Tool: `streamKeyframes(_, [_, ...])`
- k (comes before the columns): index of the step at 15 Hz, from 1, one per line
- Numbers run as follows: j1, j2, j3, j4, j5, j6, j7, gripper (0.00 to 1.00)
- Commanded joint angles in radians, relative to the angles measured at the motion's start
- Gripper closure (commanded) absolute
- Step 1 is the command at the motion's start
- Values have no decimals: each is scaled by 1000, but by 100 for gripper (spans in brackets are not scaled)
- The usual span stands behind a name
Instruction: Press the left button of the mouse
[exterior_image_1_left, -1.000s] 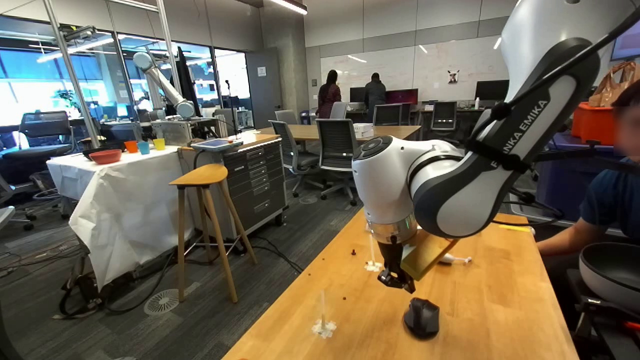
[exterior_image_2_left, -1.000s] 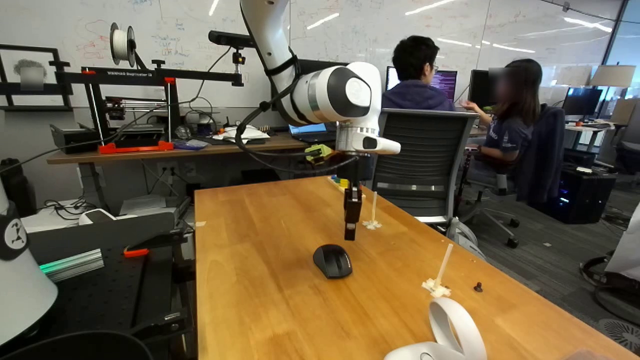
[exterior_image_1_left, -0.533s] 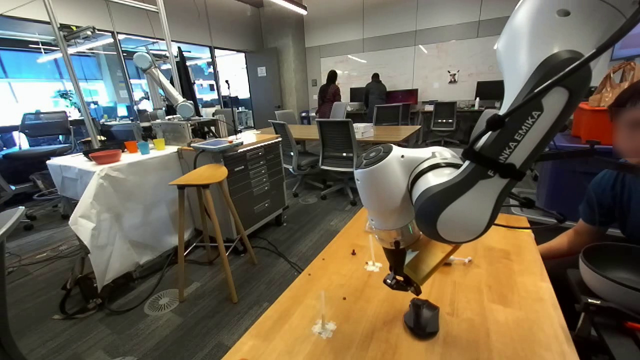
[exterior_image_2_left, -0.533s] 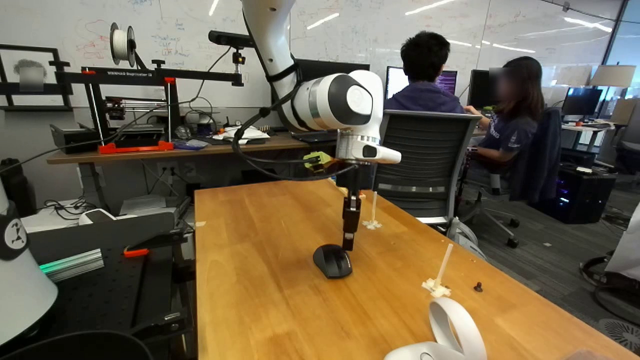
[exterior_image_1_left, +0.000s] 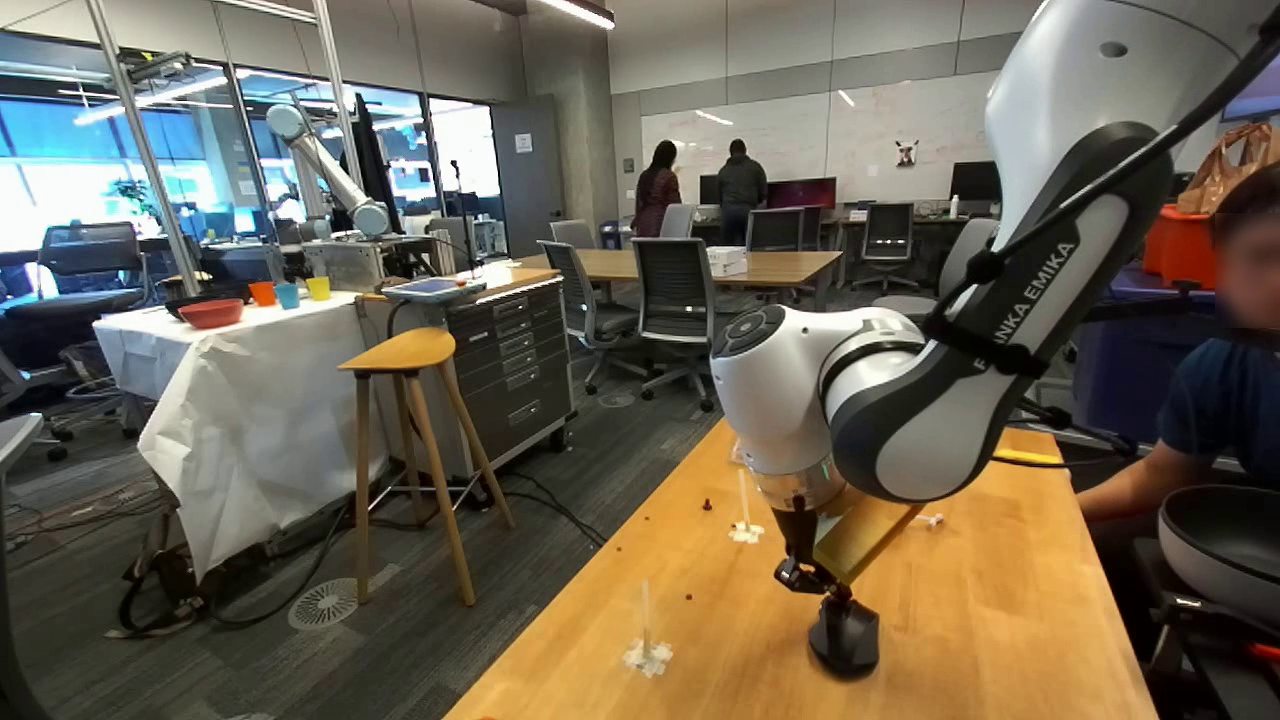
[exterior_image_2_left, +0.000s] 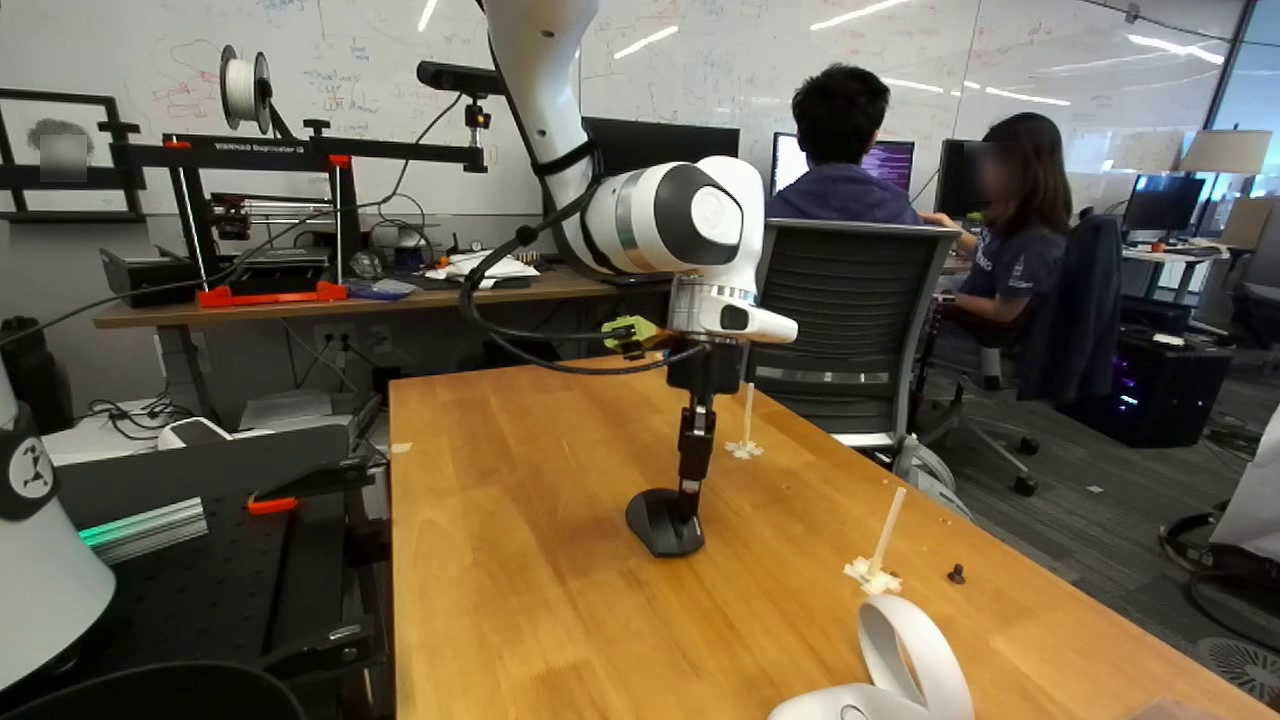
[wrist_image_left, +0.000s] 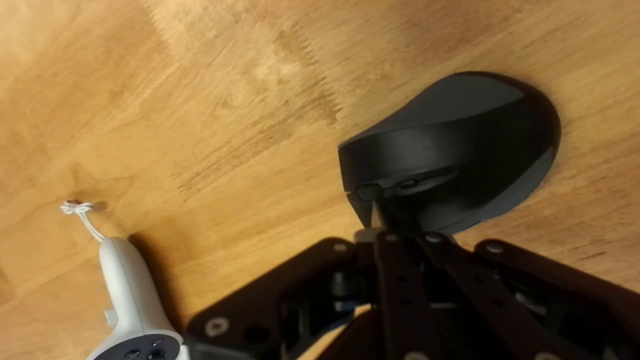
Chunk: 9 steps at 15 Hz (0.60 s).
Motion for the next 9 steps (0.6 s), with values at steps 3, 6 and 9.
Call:
streamKeyframes(3, [27,0,-20,6,19,-14,11,100])
streamKeyframes(6, [26,-20,-12,9,27,-22,1,100])
streamKeyframes(9, [32,-48,-8,18,26,-24,-4,100])
